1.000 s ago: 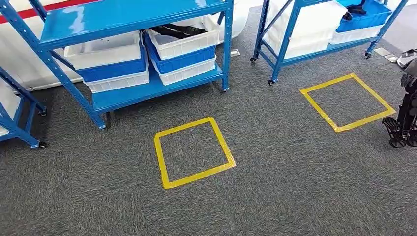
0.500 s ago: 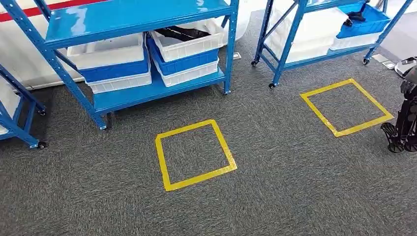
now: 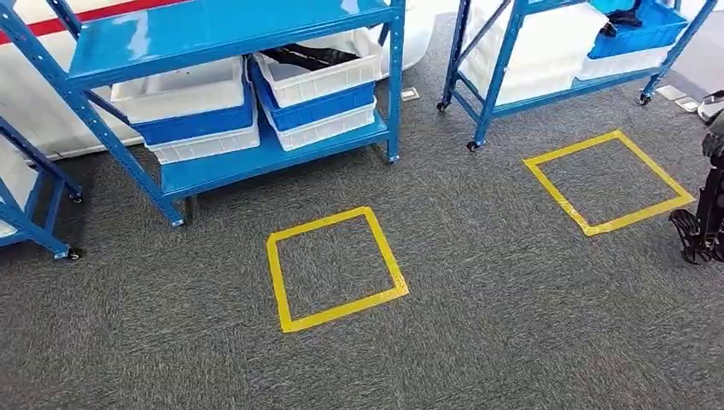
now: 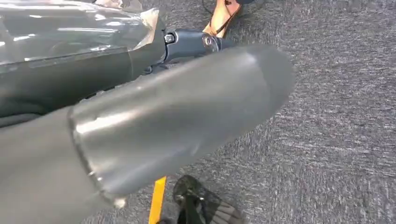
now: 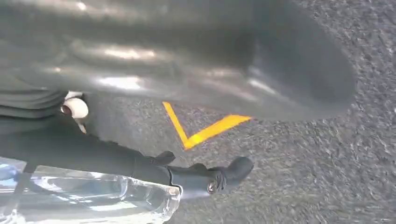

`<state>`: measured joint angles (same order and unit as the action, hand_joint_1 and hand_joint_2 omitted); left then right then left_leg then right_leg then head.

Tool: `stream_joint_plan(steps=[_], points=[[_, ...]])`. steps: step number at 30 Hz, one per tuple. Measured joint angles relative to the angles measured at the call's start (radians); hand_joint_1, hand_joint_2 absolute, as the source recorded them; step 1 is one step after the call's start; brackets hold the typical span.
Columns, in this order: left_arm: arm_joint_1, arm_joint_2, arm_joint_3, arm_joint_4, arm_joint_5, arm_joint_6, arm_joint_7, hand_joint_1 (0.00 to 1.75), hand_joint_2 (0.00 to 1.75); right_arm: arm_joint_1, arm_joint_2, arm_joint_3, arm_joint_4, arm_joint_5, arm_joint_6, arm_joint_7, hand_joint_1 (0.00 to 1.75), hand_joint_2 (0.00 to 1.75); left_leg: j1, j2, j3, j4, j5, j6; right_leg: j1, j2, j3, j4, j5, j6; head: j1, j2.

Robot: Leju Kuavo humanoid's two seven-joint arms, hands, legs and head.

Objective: Take the parts from the cabinet and place them on the table.

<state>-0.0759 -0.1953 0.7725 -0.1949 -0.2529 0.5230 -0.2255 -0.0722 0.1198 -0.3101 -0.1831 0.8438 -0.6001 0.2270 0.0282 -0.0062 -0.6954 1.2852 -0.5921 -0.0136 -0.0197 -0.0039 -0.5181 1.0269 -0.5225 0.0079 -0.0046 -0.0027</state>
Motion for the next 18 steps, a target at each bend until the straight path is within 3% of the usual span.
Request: stream_joint_plan(steps=[1,2,4,5,6,7,8,9,10,11,12,13,16,17,18], points=[[0.002,0.0,0.0,0.0,0.0,0.0,0.0,0.0,0.0,0.002,0.0,-0.002,0.0,0.0,0.0,0.0,0.0,0.0,0.0,0.001,-0.034,0.044,-0.006,0.002,0.005,-0.001,0.003,0.0,-0.003,-0.005,0.0,0.0],[0.004,0.0,0.0,0.0,0.0,0.0,0.0,0.0,0.0,0.002,0.0,-0.003,0.0,0.0,0.0,0.0,0.0,0.0,-0.001,0.001,-0.04,0.037,0.012,0.006,0.008,-0.001,0.007,0.0,-0.006,-0.008,0.0,0.0],[0.004,0.0,0.0,0.0,-0.002,0.0,0.0,0.0,0.0,0.003,0.0,-0.004,0.0,0.0,0.0,0.0,0.0,0.0,-0.009,0.003,0.003,-0.088,0.103,0.027,0.014,0.0,0.021,-0.001,-0.016,-0.015,0.0,0.0],[0.004,0.0,0.0,0.0,-0.003,0.0,0.0,0.0,0.0,0.002,0.0,-0.005,0.0,0.0,0.0,0.0,0.0,0.0,-0.018,0.005,0.04,-0.18,0.157,0.046,0.018,-0.001,0.028,-0.002,-0.021,-0.015,0.0,0.0],[0.003,0.007,0.0,0.0,-0.004,0.0,0.0,0.0,0.0,0.005,0.006,-0.005,0.001,0.0,0.0,0.0,0.0,0.0,-0.032,0.02,0.061,-0.225,0.164,0.07,0.013,0.0,0.026,-0.003,-0.026,-0.015,0.005,0.0],[0.0,0.005,0.0,0.0,-0.005,0.0,0.0,0.0,0.0,0.004,0.007,-0.005,0.0,0.0,-0.001,0.0,0.0,0.0,-0.037,0.025,0.059,-0.232,0.135,0.075,0.016,-0.001,0.03,-0.006,-0.03,-0.009,0.01,0.0],[-0.001,0.006,0.0,0.0,-0.005,0.0,0.0,0.0,0.0,0.002,0.006,-0.006,0.0,0.0,-0.002,0.0,0.0,0.0,-0.042,0.021,0.066,-0.242,0.144,0.072,0.01,-0.003,0.029,-0.009,-0.03,-0.003,0.007,0.0],[0.001,0.006,0.0,0.0,-0.005,0.0,0.0,0.0,0.0,0.004,0.007,-0.008,0.0,0.0,-0.002,0.0,0.0,0.0,-0.047,0.018,0.07,-0.262,0.151,0.083,0.011,-0.005,0.044,0.002,-0.02,0.005,0.007,0.0],[0.002,0.007,0.0,0.0,-0.006,0.0,0.0,0.0,0.0,0.008,0.008,-0.009,0.0,0.0,-0.002,0.0,0.0,0.0,-0.049,0.015,0.078,-0.269,0.15,0.087,0.011,-0.008,0.046,0.0,-0.008,0.024,0.003,0.0],[0.001,0.007,0.0,0.0,-0.006,0.0,0.0,0.0,0.0,0.007,0.009,-0.011,0.0,-0.001,-0.002,0.0,0.0,0.0,-0.038,0.008,0.111,-0.289,0.157,0.093,0.017,-0.01,0.045,0.003,-0.016,0.024,0.004,0.0],[0.001,0.006,0.001,0.0,-0.006,0.001,0.0,0.0,0.0,0.006,0.006,-0.013,0.0,-0.001,-0.002,0.0,0.0,0.0,-0.038,0.008,0.126,-0.304,0.158,0.088,0.009,-0.007,0.045,0.026,-0.028,0.024,0.006,0.0],[-0.001,0.006,0.001,0.0,-0.006,0.0,-0.001,0.0,0.0,0.002,0.006,-0.014,0.0,-0.001,-0.002,0.0,0.0,0.0,-0.034,0.006,0.131,-0.305,0.158,0.089,0.01,-0.002,0.013,0.081,-0.055,0.015,0.005,0.0],[-0.004,0.0,0.001,0.0,-0.006,0.0,-0.001,0.0,0.0,0.001,0.0,-0.015,0.0,0.0,-0.002,0.0,0.0,0.0,-0.032,-0.003,0.136,-0.304,0.146,0.082,0.003,0.002,-0.114,0.266,-0.121,0.023,0.006,0.0],[-0.002,-0.001,0.002,0.0,-0.006,0.0,-0.001,0.0,0.0,0.003,-0.002,-0.015,0.0,0.0,-0.002,0.0,0.0,0.0,-0.029,-0.006,0.142,-0.303,0.142,0.076,-0.002,0.002,-0.129,0.268,-0.109,0.039,0.006,0.0],[0.0,-0.002,0.002,0.0,-0.006,0.0,-0.001,0.0,0.0,0.005,-0.003,-0.016,0.0,0.0,-0.002,0.001,0.0,0.0,-0.024,-0.01,0.15,-0.303,0.136,0.069,-0.006,0.002,-0.121,0.227,-0.079,0.052,0.005,0.0]])
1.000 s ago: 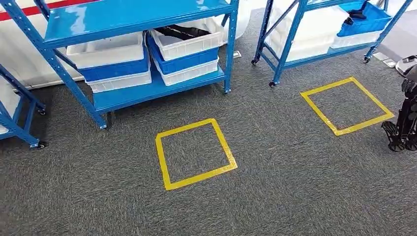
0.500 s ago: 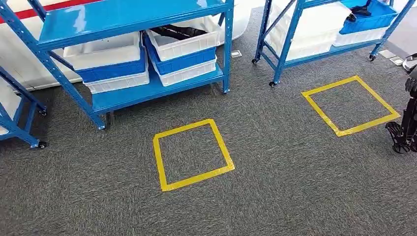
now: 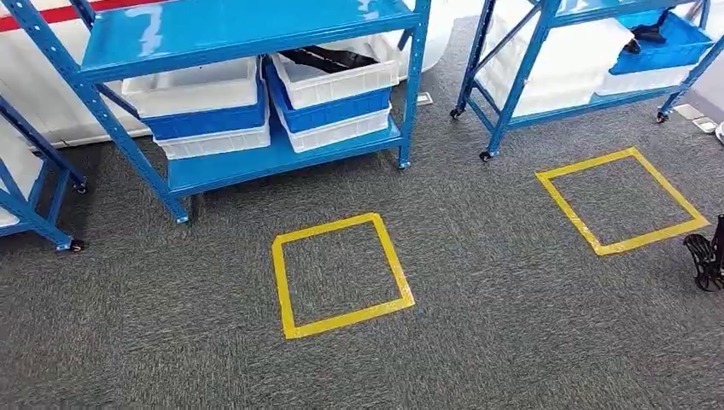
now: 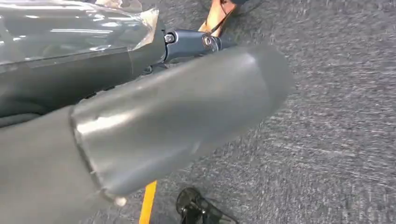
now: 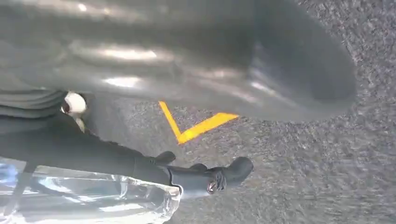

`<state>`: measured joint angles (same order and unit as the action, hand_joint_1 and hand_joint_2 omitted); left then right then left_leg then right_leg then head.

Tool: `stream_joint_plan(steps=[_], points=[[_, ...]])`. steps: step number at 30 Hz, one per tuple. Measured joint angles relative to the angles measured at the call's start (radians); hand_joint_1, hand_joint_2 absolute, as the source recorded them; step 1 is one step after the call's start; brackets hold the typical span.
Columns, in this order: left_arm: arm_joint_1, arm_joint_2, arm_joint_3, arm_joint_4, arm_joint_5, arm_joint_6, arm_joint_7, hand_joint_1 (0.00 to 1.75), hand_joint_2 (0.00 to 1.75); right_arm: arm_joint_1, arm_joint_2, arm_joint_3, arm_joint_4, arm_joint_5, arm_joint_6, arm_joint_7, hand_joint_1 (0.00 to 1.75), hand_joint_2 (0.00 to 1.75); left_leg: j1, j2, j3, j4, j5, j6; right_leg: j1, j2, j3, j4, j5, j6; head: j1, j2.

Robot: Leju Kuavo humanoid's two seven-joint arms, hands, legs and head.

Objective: Take the parts from the cabinet and place them on the table.

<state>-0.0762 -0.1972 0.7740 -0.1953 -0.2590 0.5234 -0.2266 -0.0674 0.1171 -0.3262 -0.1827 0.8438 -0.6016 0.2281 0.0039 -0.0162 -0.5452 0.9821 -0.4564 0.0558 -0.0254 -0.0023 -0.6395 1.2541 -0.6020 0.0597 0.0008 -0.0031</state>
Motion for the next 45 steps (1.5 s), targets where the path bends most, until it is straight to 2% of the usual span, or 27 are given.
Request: stream_joint_plan(steps=[3,4,5,9,11,12,13,15,16,18,19,21,23,24,26,28,29,31,33,34,35,37,38,39,41,44,45], points=[[0.001,-0.001,0.0,0.0,0.0,0.0,-0.002,0.0,0.0,0.006,-0.003,-0.001,0.0,0.002,0.0,0.001,0.0,0.0,0.009,-0.004,0.016,0.008,-0.025,-0.028,-0.02,-0.001,0.075,-0.227,0.136,0.049,0.003,0.0],[0.0,0.002,0.0,0.0,0.0,0.0,-0.002,0.0,0.0,0.005,-0.001,-0.002,0.001,0.002,0.0,0.0,0.0,0.0,0.009,-0.006,0.024,0.018,-0.033,-0.037,-0.007,-0.001,0.065,-0.231,0.093,0.018,0.009,0.0],[-0.001,0.001,0.0,0.0,0.0,0.0,-0.004,0.0,0.0,0.0,-0.002,-0.001,0.001,0.002,0.0,0.0,0.0,0.0,0.005,-0.004,0.016,0.018,-0.04,-0.043,-0.003,-0.003,0.072,-0.227,0.107,-0.006,0.006,0.0],[0.0,0.001,0.0,0.0,0.0,0.0,-0.006,0.0,0.0,0.005,-0.003,-0.002,0.001,0.003,0.0,0.001,0.0,0.0,0.015,0.004,0.021,0.053,-0.056,-0.056,-0.007,0.0,0.1,-0.23,0.106,-0.045,-0.007,0.0],[-0.002,0.001,0.0,0.0,0.0,0.0,-0.009,0.0,0.0,0.004,-0.003,-0.003,0.001,0.003,0.0,0.0,0.0,0.0,0.015,0.011,-0.031,0.145,-0.092,-0.064,-0.004,0.0,0.106,-0.23,0.1,-0.054,-0.009,0.0],[-0.001,0.001,0.0,0.0,0.0,0.0,-0.011,0.0,0.0,0.003,-0.003,-0.004,0.001,0.003,-0.001,0.0,0.0,0.0,0.015,0.013,-0.107,0.263,-0.137,-0.069,0.0,0.001,0.11,-0.23,0.091,-0.06,-0.008,0.0],[-0.001,0.001,0.0,0.0,0.0,0.0,-0.011,0.0,0.0,0.004,-0.003,-0.005,0.001,0.003,-0.002,0.0,0.0,0.0,0.015,0.013,-0.154,0.325,-0.155,-0.068,0.004,0.001,0.116,-0.23,0.085,-0.061,-0.01,0.0],[0.002,0.001,0.0,0.0,0.0,-0.001,-0.014,0.0,0.0,0.008,-0.004,-0.008,0.001,0.002,-0.002,-0.001,0.0,0.0,0.012,0.013,-0.185,0.319,-0.113,-0.052,0.011,0.003,0.134,-0.23,0.071,-0.063,-0.01,0.0],[0.002,0.001,0.001,0.0,0.0,-0.003,-0.016,0.0,0.0,0.008,-0.003,-0.009,0.001,0.002,-0.002,-0.001,0.0,0.0,0.007,0.013,-0.171,0.26,-0.064,-0.041,0.017,0.004,0.145,-0.231,0.063,-0.065,-0.009,0.0],[0.002,0.003,0.0,0.0,-0.002,-0.006,-0.017,0.0,0.0,0.007,-0.003,-0.013,0.001,0.001,-0.003,-0.001,0.0,0.0,-0.015,0.013,-0.117,0.091,0.056,0.004,0.022,0.004,0.159,-0.235,0.044,-0.067,-0.008,0.0],[0.002,0.01,0.0,0.0,-0.002,-0.008,-0.017,0.0,0.0,0.007,0.006,-0.013,0.002,0.0,-0.003,-0.001,0.0,0.0,-0.023,0.015,-0.116,0.096,0.026,0.021,0.028,0.004,0.179,-0.235,0.037,-0.061,0.005,0.0],[0.0,0.009,0.0,-0.001,-0.003,-0.009,-0.019,0.0,0.0,0.003,0.003,-0.016,0.0,0.0,-0.005,-0.001,0.0,0.0,-0.029,0.017,-0.094,0.057,0.024,0.023,0.015,0.002,0.175,-0.259,0.033,-0.051,0.001,0.0],[0.003,0.011,0.0,-0.001,-0.002,-0.01,-0.019,0.0,0.0,0.004,0.007,-0.019,0.0,-0.001,-0.005,-0.001,0.0,0.0,-0.034,0.006,-0.052,0.018,0.022,0.041,0.016,-0.002,0.209,-0.245,0.057,-0.022,-0.002,0.0],[0.004,0.011,0.001,-0.001,-0.002,-0.01,-0.019,0.0,0.0,0.004,0.006,-0.022,0.0,-0.002,-0.005,-0.001,0.0,0.0,-0.025,0.006,-0.027,-0.008,0.023,0.041,0.018,-0.001,0.198,-0.22,0.047,-0.025,-0.001,0.0],[0.002,0.012,0.001,-0.001,-0.002,-0.011,-0.02,0.0,0.0,0.001,0.006,-0.025,0.0,-0.002,-0.005,-0.001,0.0,0.0,-0.022,0.007,-0.001,-0.014,0.015,0.046,0.014,0.003,0.132,-0.098,0.011,-0.03,-0.002,0.0],[0.0,0.01,0.001,-0.001,-0.002,-0.012,-0.02,0.0,0.0,0.0,0.003,-0.026,0.0,-0.002,-0.005,-0.001,0.0,0.0,-0.02,0.006,0.009,-0.013,0.001,0.039,0.009,0.003,0.042,0.02,-0.034,-0.021,-0.004,0.0],[0.001,0.008,0.001,-0.001,-0.002,-0.012,-0.02,0.0,0.0,0.002,0.001,-0.027,0.0,-0.002,-0.005,-0.001,0.0,0.0,-0.016,0.004,0.02,-0.013,-0.01,0.03,0.004,0.003,-0.002,0.057,-0.051,-0.008,-0.003,0.0],[0.004,0.007,0.001,0.0,-0.002,-0.012,-0.021,0.0,0.0,0.007,-0.001,-0.03,0.0,-0.004,-0.005,-0.001,0.0,0.0,-0.003,-0.002,0.046,-0.011,-0.031,0.012,-0.007,0.003,-0.009,-0.01,-0.014,0.017,-0.002,0.0],[0.004,0.006,0.001,0.0,-0.001,-0.012,-0.023,0.0,0.0,0.009,-0.005,-0.031,0.0,-0.004,-0.005,-0.002,0.0,0.0,0.009,-0.004,0.075,-0.005,-0.059,-0.009,-0.023,0.002,0.027,-0.168,0.1,0.067,-0.001,0.0],[0.005,0.01,0.002,0.0,-0.001,-0.012,-0.025,0.0,0.0,0.013,-0.003,-0.031,0.002,-0.004,-0.005,-0.003,0.0,0.0,0.005,-0.005,0.074,0.001,-0.07,-0.019,-0.029,-0.001,0.027,-0.218,0.155,0.083,0.007,0.0],[0.005,0.01,0.003,0.0,0.0,-0.011,-0.026,0.0,0.0,0.007,-0.002,-0.031,0.002,-0.005,-0.005,-0.006,0.0,0.0,0.006,-0.004,0.083,0.017,-0.09,-0.026,-0.023,-0.015,0.022,-0.216,0.126,0.038,0.01,0.0],[0.002,0.01,0.004,0.0,0.0,-0.01,-0.028,0.0,0.0,0.009,-0.003,-0.031,0.001,-0.006,-0.006,-0.008,0.0,0.0,0.006,-0.001,0.093,0.024,-0.103,-0.046,-0.015,-0.01,0.029,-0.211,0.13,-0.006,0.001,0.0],[0.002,0.01,0.005,0.0,0.0,-0.009,-0.029,0.0,0.0,0.01,-0.004,-0.033,0.001,-0.007,-0.006,-0.008,0.0,0.0,0.007,0.0,0.1,0.023,-0.105,-0.048,-0.019,-0.008,0.039,-0.211,0.125,-0.018,0.001,0.0],[0.001,0.011,0.005,0.0,0.0,-0.009,-0.029,0.0,0.0,0.01,-0.003,-0.033,0.001,-0.007,-0.006,-0.008,0.0,0.0,0.013,0.001,0.102,0.029,-0.111,-0.051,-0.024,-0.004,0.063,-0.214,0.12,-0.024,0.001,0.0],[-0.002,0.009,0.005,0.0,0.0,-0.009,-0.031,0.0,0.0,0.007,-0.003,-0.035,0.0,-0.006,-0.006,-0.008,0.0,0.0,0.015,0.011,0.056,0.111,-0.123,-0.058,-0.022,-0.003,0.087,-0.222,0.11,-0.038,-0.002,0.0],[-0.005,0.009,0.007,0.0,0.0,-0.009,-0.032,0.0,0.0,0.003,-0.003,-0.038,0.0,-0.006,-0.006,-0.008,0.0,0.0,0.016,0.012,-0.096,0.294,-0.201,-0.069,-0.021,0.001,0.109,-0.226,0.091,-0.045,-0.004,0.0],[-0.004,0.009,0.007,0.0,0.001,-0.008,-0.032,0.0,0.0,0.004,-0.003,-0.039,0.0,-0.005,-0.007,-0.008,0.0,0.0,0.016,0.012,-0.123,0.302,-0.21,-0.07,-0.021,0.004,0.122,-0.226,0.081,-0.044,-0.003,0.0]])
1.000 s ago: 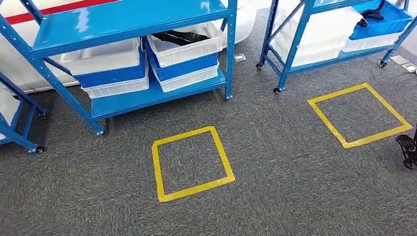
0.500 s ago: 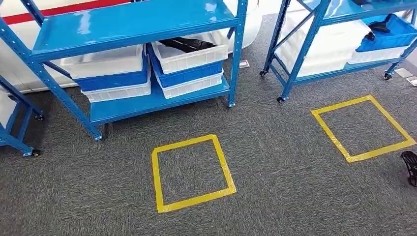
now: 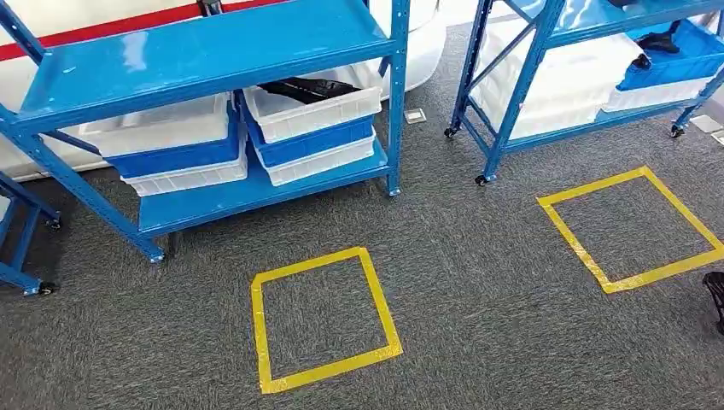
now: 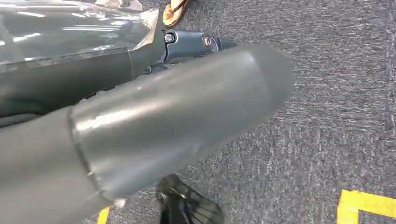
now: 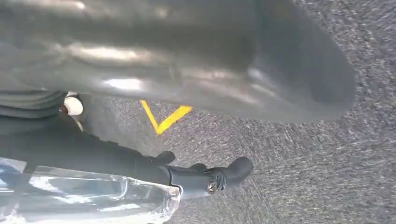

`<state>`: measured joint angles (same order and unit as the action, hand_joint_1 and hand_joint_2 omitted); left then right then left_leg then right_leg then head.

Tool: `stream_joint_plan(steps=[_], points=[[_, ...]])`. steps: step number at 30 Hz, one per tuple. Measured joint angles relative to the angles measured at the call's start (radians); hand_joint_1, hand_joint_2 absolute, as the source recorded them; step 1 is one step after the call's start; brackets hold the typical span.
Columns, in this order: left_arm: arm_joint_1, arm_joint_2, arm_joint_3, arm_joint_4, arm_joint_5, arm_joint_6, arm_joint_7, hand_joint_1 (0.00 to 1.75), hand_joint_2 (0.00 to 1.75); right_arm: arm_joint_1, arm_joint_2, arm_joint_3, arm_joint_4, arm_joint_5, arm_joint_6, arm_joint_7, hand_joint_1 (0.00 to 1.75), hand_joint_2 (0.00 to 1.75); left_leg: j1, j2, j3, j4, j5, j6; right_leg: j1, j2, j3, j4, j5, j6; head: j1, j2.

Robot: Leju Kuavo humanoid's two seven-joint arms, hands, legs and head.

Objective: Take the parts from the cabinet and place them on the table.

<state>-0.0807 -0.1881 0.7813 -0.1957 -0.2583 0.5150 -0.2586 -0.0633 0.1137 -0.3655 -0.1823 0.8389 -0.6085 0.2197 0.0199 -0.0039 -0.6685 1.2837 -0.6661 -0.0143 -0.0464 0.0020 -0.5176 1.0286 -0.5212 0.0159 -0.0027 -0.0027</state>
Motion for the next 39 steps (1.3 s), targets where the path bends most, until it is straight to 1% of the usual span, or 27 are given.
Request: stream_joint_plan(steps=[1,2,3,4,5,7,10,12,14,15,16,18,19,20,21,23,24,25,26,27,29,30,32,33,34,35,39], points=[[0.001,0.0,0.001,0.0,0.0,0.002,0.0,0.0,0.0,0.002,0.0,-0.001,0.0,0.001,0.0,0.0,0.0,0.0,0.0,0.0,-0.011,-0.025,0.022,0.002,0.0,0.002,0.016,-0.001,-0.012,0.002,0.0,0.0],[0.001,0.0,0.001,0.0,-0.001,0.003,0.0,0.0,0.0,0.003,0.0,-0.002,0.0,0.002,0.0,0.0,0.0,0.0,0.0,0.0,-0.008,-0.073,0.067,0.007,0.0,0.003,0.031,-0.001,-0.022,0.004,0.0,0.0],[0.001,0.0,0.001,0.0,-0.001,0.006,0.0,0.0,0.0,0.002,0.001,-0.002,0.0,0.003,0.0,0.0,0.0,0.0,-0.001,0.0,-0.001,-0.146,0.143,0.016,0.001,0.004,0.049,-0.002,-0.035,0.007,0.0,0.0],[0.003,0.002,0.001,0.0,-0.002,0.01,0.0,0.0,0.0,0.005,0.003,-0.003,0.0,0.006,0.0,0.0,0.0,0.0,-0.003,0.001,0.0,-0.208,0.232,0.028,0.0,0.005,0.041,-0.005,-0.044,0.01,0.0,0.0],[0.005,0.003,0.003,0.0,-0.002,0.013,0.0,0.0,0.0,0.0,0.004,-0.005,0.002,0.009,0.0,0.0,0.0,0.0,-0.013,0.0,-0.023,-0.217,0.233,0.034,0.008,0.013,0.059,0.001,-0.056,0.019,-0.001,0.0],[0.008,0.002,0.005,0.001,-0.002,0.016,0.003,0.0,0.0,-0.002,0.004,-0.005,0.001,0.013,0.0,0.001,0.0,0.0,-0.015,-0.006,-0.006,-0.216,0.25,0.035,0.018,0.016,0.055,-0.005,-0.07,0.029,-0.005,0.0],[0.001,-0.001,0.006,0.0,-0.002,0.017,0.003,0.0,0.0,-0.004,0.004,-0.006,0.0,0.014,0.0,0.003,0.0,0.0,-0.015,-0.011,0.015,-0.243,0.255,0.048,0.013,0.007,0.076,-0.007,-0.087,0.041,-0.005,0.0],[-0.001,0.002,0.006,0.0,-0.003,0.017,0.003,0.0,0.0,-0.006,0.005,-0.006,0.001,0.014,0.0,0.003,0.0,0.0,-0.016,-0.008,0.026,-0.251,0.248,0.063,0.018,0.006,0.009,0.114,-0.138,0.029,-0.004,0.0],[-0.004,0.001,0.007,0.0,-0.002,0.018,0.003,0.0,0.0,-0.004,0.005,-0.006,0.001,0.019,0.0,0.003,0.0,0.0,-0.024,-0.015,0.03,-0.25,0.239,0.074,0.021,0.006,-0.092,0.267,-0.184,0.025,-0.005,0.0],[-0.004,0.001,0.008,0.0,-0.002,0.018,0.003,0.0,0.0,-0.003,0.004,-0.006,0.001,0.022,0.0,0.006,0.0,0.0,-0.027,-0.022,0.033,-0.25,0.237,0.076,0.024,0.006,-0.12,0.294,-0.178,0.03,-0.004,0.0],[-0.004,0.0,0.008,0.001,-0.002,0.018,0.004,0.0,0.0,-0.002,0.004,-0.006,0.001,0.024,0.001,0.007,0.0,0.0,-0.029,-0.03,0.037,-0.25,0.234,0.077,0.026,0.006,-0.125,0.274,-0.152,0.038,-0.004,0.0],[-0.004,-0.002,0.011,0.001,-0.001,0.018,0.007,0.0,0.0,-0.003,0.002,-0.006,0.001,0.029,0.001,0.008,0.0,0.0,-0.033,-0.051,0.048,-0.25,0.229,0.075,0.03,0.01,-0.078,0.12,-0.055,0.052,-0.003,0.0],[-0.004,-0.002,0.013,0.001,-0.001,0.018,0.008,0.0,0.0,-0.002,0.0,-0.006,0.001,0.03,0.001,0.008,0.0,0.0,-0.033,-0.058,0.05,-0.249,0.227,0.073,0.031,0.031,-0.051,0.04,-0.016,0.051,-0.004,0.0],[-0.005,-0.003,0.015,0.0,-0.001,0.018,0.009,0.0,0.0,-0.003,-0.003,-0.006,0.001,0.031,0.001,0.009,0.0,0.0,-0.041,-0.067,0.049,-0.241,0.223,0.069,0.033,0.055,-0.049,0.012,0.004,0.037,-0.005,0.0],[-0.005,-0.002,0.016,0.0,-0.001,0.018,0.011,0.0,0.0,-0.004,-0.002,-0.005,0.001,0.033,0.001,0.009,0.0,0.0,-0.041,-0.075,0.049,-0.242,0.22,0.064,0.034,0.04,-0.047,0.007,0.01,0.023,-0.005,0.0],[-0.001,-0.003,0.018,0.001,-0.001,0.019,0.012,0.0,0.0,-0.006,-0.002,-0.005,0.0,0.035,0.001,0.009,0.0,0.0,-0.039,-0.084,0.05,-0.246,0.221,0.058,0.038,0.032,-0.042,0.006,0.009,0.013,-0.005,0.0],[-0.001,0.0,0.019,0.0,-0.001,0.02,0.012,0.0,0.0,-0.006,0.0,-0.005,0.0,0.035,0.001,0.01,0.0,0.0,-0.042,-0.089,0.046,-0.242,0.221,0.054,0.019,0.023,-0.031,0.001,0.016,0.003,-0.005,0.0],[0.0,0.001,0.019,0.001,0.0,0.02,0.012,0.0,0.0,-0.008,0.002,-0.006,0.0,0.038,0.001,0.01,0.0,0.0,-0.04,-0.063,0.044,-0.231,0.212,0.049,0.019,0.015,-0.029,-0.002,0.019,0.0,-0.005,0.0],[0.0,0.0,0.019,0.001,0.0,0.021,0.012,0.0,0.0,-0.007,0.001,-0.005,-0.001,0.039,0.001,0.01,0.0,0.0,-0.039,-0.031,0.03,-0.196,0.181,0.039,0.018,0.009,-0.026,-0.002,0.018,-0.008,-0.012,0.0],[-0.002,0.0,0.019,0.001,0.0,0.021,0.012,0.0,0.0,-0.005,0.001,-0.005,-0.001,0.04,0.001,0.009,0.0,0.0,-0.033,-0.016,0.003,-0.133,0.141,0.03,0.018,0.002,-0.024,-0.002,0.017,-0.01,-0.014,0.0],[-0.002,0.0,0.019,0.001,-0.001,0.021,0.012,0.0,0.0,-0.003,0.001,-0.006,-0.001,0.04,0.001,0.008,0.0,0.0,-0.018,-0.007,-0.071,0.015,0.078,0.014,0.017,-0.016,-0.023,-0.002,0.015,-0.011,-0.013,0.0],[-0.002,0.0,0.019,0.001,-0.001,0.022,0.012,0.0,0.0,-0.003,0.0,-0.006,-0.001,0.04,0.001,0.008,0.0,0.0,-0.01,-0.003,-0.09,0.052,0.072,0.008,0.015,-0.024,-0.023,-0.001,0.014,-0.011,-0.014,0.0],[-0.001,0.001,0.02,0.001,-0.001,0.024,0.012,0.0,0.0,-0.004,0.0,-0.006,-0.001,0.04,0.001,0.008,0.0,0.0,0.002,0.003,-0.061,-0.013,0.126,-0.001,0.01,-0.039,-0.021,-0.001,0.011,-0.007,-0.014,0.0],[-0.002,0.002,0.02,0.001,-0.002,0.026,0.012,0.0,0.0,-0.004,0.0,-0.006,-0.001,0.04,0.001,0.007,0.0,0.0,0.005,0.014,-0.011,-0.104,0.17,-0.005,0.006,-0.047,-0.017,-0.001,0.009,-0.003,-0.013,0.0],[-0.003,0.002,0.02,0.001,-0.003,0.027,0.012,0.0,0.0,-0.004,0.0,-0.006,-0.001,0.04,0.001,0.008,0.0,0.0,0.007,0.036,0.039,-0.19,0.203,-0.007,0.005,-0.053,-0.012,-0.001,0.004,0.004,-0.014,0.0],[-0.006,0.0,0.02,0.001,-0.004,0.028,0.012,0.0,0.0,-0.004,-0.001,-0.007,-0.001,0.04,0.001,0.008,0.0,0.0,0.004,0.071,0.066,-0.242,0.2,-0.008,0.011,-0.058,-0.008,-0.001,0.0,0.011,-0.019,0.0],[-0.007,0.002,0.02,0.001,-0.01,0.03,0.015,0.0,0.0,-0.008,0.0,-0.01,-0.001,0.04,0.001,0.008,0.0,0.0,-0.015,0.03,0.065,-0.243,0.198,0.03,0.015,-0.087,0.013,-0.021,-0.002,0.044,-0.014,0.0]])
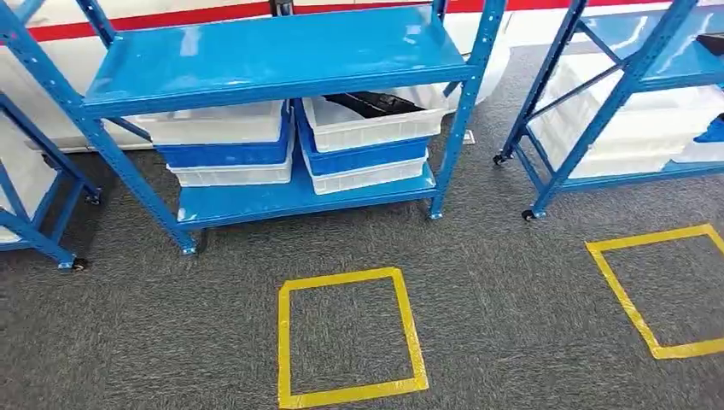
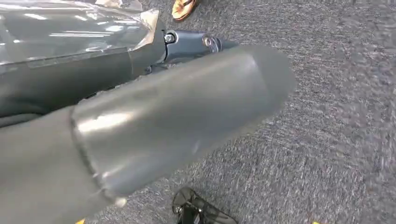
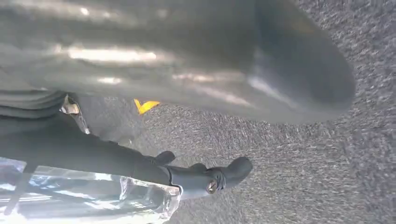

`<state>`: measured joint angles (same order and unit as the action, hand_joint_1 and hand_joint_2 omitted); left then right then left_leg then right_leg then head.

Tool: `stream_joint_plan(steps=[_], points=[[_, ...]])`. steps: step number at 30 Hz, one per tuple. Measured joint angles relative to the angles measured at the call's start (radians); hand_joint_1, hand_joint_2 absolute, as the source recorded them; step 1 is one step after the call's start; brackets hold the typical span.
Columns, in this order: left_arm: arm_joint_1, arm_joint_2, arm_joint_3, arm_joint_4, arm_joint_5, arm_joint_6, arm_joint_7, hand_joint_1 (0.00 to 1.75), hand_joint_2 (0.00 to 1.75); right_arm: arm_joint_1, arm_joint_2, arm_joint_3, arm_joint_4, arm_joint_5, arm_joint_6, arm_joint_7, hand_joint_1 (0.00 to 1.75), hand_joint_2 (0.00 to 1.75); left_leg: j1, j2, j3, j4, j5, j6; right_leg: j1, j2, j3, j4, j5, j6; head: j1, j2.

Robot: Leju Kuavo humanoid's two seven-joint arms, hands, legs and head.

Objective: Take the parts from the cabinet and place them on the table.

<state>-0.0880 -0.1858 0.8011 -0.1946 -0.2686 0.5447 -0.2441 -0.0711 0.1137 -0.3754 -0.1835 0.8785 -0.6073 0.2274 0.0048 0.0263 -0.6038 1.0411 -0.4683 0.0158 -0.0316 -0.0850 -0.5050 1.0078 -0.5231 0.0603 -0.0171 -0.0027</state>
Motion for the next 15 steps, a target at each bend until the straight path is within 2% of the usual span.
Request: stream_joint_plan(steps=[1,2,3,4,5,6,7,8,10,11,12,13,15], points=[[0.0,0.0,0.0,0.0,0.0,0.0,0.001,0.0,0.0,-0.002,0.002,0.0,-0.001,0.0,0.0,0.0,0.0,0.0,0.004,-0.009,0.01,-0.016,0.012,0.014,0.004,-0.002,0.003,0.0,-0.004,0.008,0.001,0.0],[0.001,-0.002,0.0,0.0,-0.001,0.001,0.002,0.0,0.0,-0.003,0.0,-0.002,0.0,0.0,0.0,0.0,0.0,0.0,0.007,-0.014,0.014,-0.022,0.016,0.021,-0.003,0.031,-0.003,0.02,-0.016,0.007,0.003,0.0],[0.0,-0.001,0.0,0.0,-0.001,0.001,0.002,0.0,0.0,-0.002,0.0,-0.003,0.0,0.0,0.0,0.0,0.0,0.0,0.008,-0.02,0.015,-0.024,0.019,0.03,-0.001,0.056,-0.028,0.075,-0.049,-0.004,0.006,0.0],[0.0,0.0,0.0,0.0,-0.002,0.001,0.002,0.0,0.0,0.0,0.0,-0.004,0.0,-0.001,0.0,0.0,0.0,0.0,0.005,-0.03,0.014,-0.024,0.018,0.035,0.0,0.069,-0.07,0.158,-0.086,-0.014,0.009,0.0],[0.0,0.0,0.0,0.0,-0.002,0.001,0.002,0.0,0.0,0.003,0.001,-0.005,0.0,-0.002,0.0,0.0,0.0,0.0,0.002,-0.041,0.014,-0.023,0.017,0.037,0.0,0.074,-0.114,0.24,-0.116,-0.018,0.009,0.0],[0.0,0.0,0.0,0.0,-0.002,0.001,0.003,0.0,0.0,0.004,0.001,-0.006,0.0,-0.004,0.0,-0.001,0.0,0.0,-0.002,-0.051,0.015,-0.023,0.016,0.038,0.005,0.077,-0.142,0.292,-0.128,-0.017,0.01,0.0],[0.0,0.0,0.0,0.0,-0.002,0.001,0.003,0.0,0.0,0.005,0.0,-0.006,0.0,-0.005,0.0,-0.002,0.0,0.0,-0.003,-0.055,0.015,-0.023,0.016,0.038,0.006,0.078,-0.151,0.304,-0.128,-0.016,0.01,0.0],[0.001,0.0,0.001,0.0,-0.002,0.001,0.004,0.0,0.0,0.008,-0.001,-0.008,0.0,-0.006,0.001,-0.013,0.0,0.0,-0.009,-0.076,0.017,-0.022,0.016,0.038,0.011,0.082,-0.146,0.27,-0.095,-0.007,0.009,0.0],[0.001,-0.002,0.001,0.0,-0.001,0.0,0.004,0.0,0.0,0.007,-0.002,-0.008,0.0,-0.005,0.001,-0.019,0.0,0.0,-0.013,-0.098,0.021,-0.022,0.016,0.038,0.017,0.092,-0.082,0.118,-0.02,0.001,0.01,0.0],[0.001,-0.003,0.001,0.0,-0.001,0.0,0.004,0.0,0.0,0.007,-0.003,-0.008,0.0,-0.004,0.001,-0.022,0.0,0.0,-0.013,-0.109,0.022,-0.022,0.016,0.038,0.016,0.127,-0.044,0.021,0.017,-0.004,0.011,0.0],[0.001,-0.003,0.001,0.0,-0.001,0.0,0.004,0.0,0.0,0.007,-0.003,-0.008,0.0,-0.004,0.001,-0.023,0.0,0.0,-0.023,-0.117,0.022,-0.018,0.012,0.033,0.022,0.138,-0.045,0.009,0.021,-0.016,0.01,0.0],[0.002,-0.003,0.001,0.0,-0.001,0.0,0.005,0.0,0.0,0.004,-0.003,-0.008,0.0,-0.001,0.001,-0.025,0.0,0.0,-0.021,-0.12,0.019,-0.019,0.012,0.031,0.022,0.124,-0.044,0.007,0.024,-0.024,0.01,0.0],[0.004,-0.004,0.002,0.0,-0.001,0.0,0.008,0.0,0.0,0.001,-0.003,-0.009,0.0,0.002,0.001,-0.025,0.0,0.0,-0.015,-0.13,0.018,-0.023,0.015,0.022,0.029,0.116,-0.035,0.006,0.027,-0.034,0.01,0.0]])
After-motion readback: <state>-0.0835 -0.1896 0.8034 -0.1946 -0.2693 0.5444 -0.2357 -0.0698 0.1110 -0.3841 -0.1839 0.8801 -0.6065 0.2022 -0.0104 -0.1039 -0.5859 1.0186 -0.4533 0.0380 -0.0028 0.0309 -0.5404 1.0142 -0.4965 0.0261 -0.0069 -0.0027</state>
